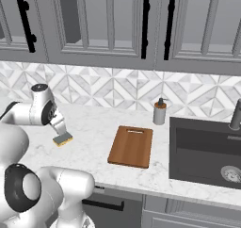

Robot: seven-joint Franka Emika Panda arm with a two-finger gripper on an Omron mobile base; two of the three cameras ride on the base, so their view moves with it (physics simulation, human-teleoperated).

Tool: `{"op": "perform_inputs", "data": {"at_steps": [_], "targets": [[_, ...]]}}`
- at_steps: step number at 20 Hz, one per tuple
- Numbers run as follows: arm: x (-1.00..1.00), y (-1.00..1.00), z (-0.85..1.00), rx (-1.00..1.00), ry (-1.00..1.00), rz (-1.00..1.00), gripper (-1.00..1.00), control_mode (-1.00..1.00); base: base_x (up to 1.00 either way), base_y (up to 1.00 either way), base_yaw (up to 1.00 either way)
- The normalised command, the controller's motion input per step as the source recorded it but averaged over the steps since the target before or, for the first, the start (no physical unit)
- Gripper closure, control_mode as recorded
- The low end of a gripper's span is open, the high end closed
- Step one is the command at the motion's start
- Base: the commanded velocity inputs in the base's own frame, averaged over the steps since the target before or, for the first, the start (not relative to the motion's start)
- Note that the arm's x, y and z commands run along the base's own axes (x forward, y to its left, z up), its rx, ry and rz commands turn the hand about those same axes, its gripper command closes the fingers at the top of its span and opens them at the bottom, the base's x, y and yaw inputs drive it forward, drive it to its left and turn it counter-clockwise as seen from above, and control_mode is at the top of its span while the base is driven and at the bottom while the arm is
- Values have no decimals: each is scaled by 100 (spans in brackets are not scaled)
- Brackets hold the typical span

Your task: Pick up the sponge from the counter and clean the cutting board by briefly scrubbing or pressing down on the cutting board. Once finished, release the sponge.

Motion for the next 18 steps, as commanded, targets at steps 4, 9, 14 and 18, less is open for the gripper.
{"op": "perform_inputs", "data": {"at_steps": [4, 9, 14, 18], "targets": [[6, 0, -30, 0, 0, 0, -100, -100, 0, 0, 0], [9, -7, -32, 0, 0, 0, -100, -100, 0, 0, 0], [18, 0, -28, 0, 1, 0, -100, -100, 0, 0, 0], [23, 0, -28, 0, 3, 0, -100, -100, 0, 0, 0]]}}
